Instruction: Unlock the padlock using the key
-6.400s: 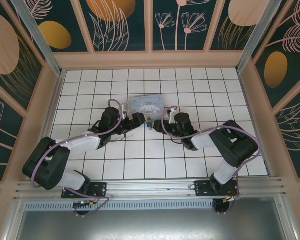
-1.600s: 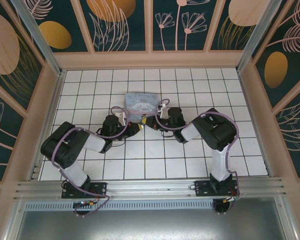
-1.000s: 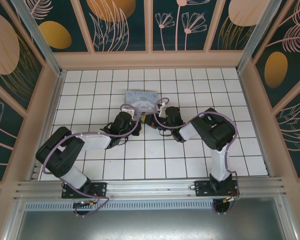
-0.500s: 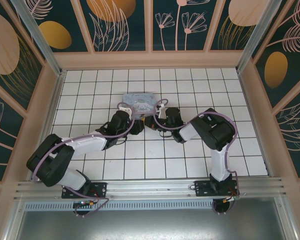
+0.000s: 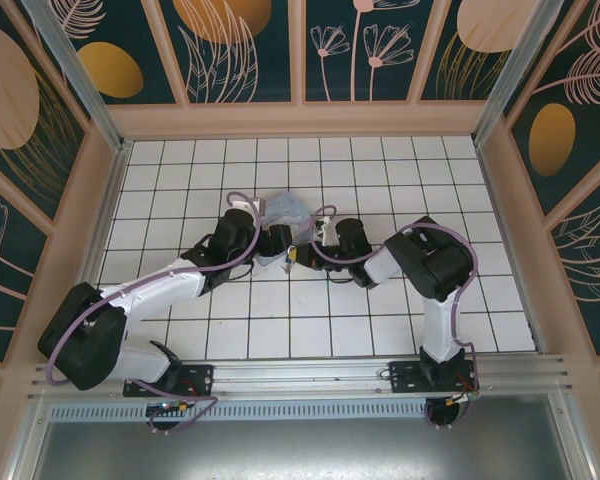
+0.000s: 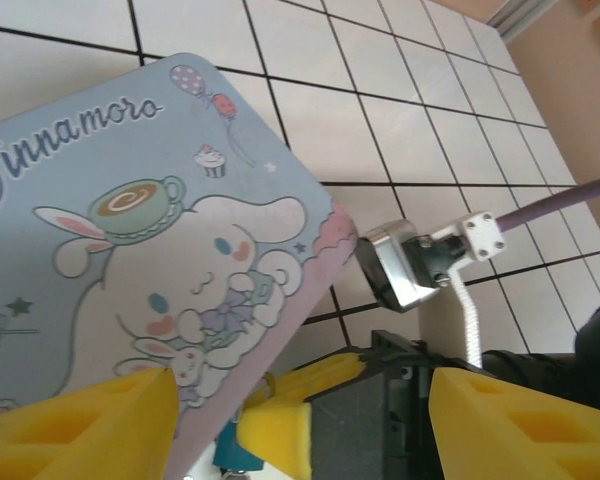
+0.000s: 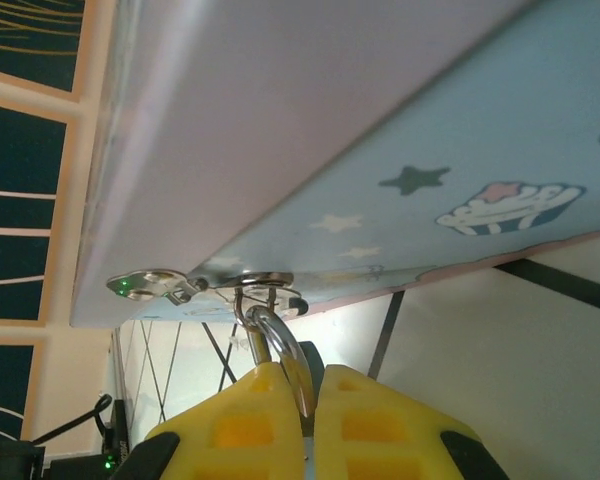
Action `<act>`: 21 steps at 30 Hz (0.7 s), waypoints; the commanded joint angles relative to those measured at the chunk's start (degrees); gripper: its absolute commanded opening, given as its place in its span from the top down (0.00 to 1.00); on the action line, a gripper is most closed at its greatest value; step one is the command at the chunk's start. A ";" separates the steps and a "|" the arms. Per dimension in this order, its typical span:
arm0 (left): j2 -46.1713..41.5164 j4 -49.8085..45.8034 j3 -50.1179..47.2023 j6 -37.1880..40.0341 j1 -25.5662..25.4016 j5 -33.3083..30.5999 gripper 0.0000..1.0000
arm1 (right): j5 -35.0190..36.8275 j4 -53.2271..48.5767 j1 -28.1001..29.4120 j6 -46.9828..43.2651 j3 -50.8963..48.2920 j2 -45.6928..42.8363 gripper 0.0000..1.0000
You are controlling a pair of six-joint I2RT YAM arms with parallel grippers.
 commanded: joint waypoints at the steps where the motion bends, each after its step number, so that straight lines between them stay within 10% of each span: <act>1: -0.09 -2.62 1.60 -0.23 0.87 -1.77 0.31 | -0.72 -2.47 -0.55 -1.63 -2.10 -1.09 1.00; 21: 6.87 -17.30 5.35 10.43 2.55 -13.20 0.31 | 0.80 1.40 -0.54 1.84 -3.76 -2.37 1.00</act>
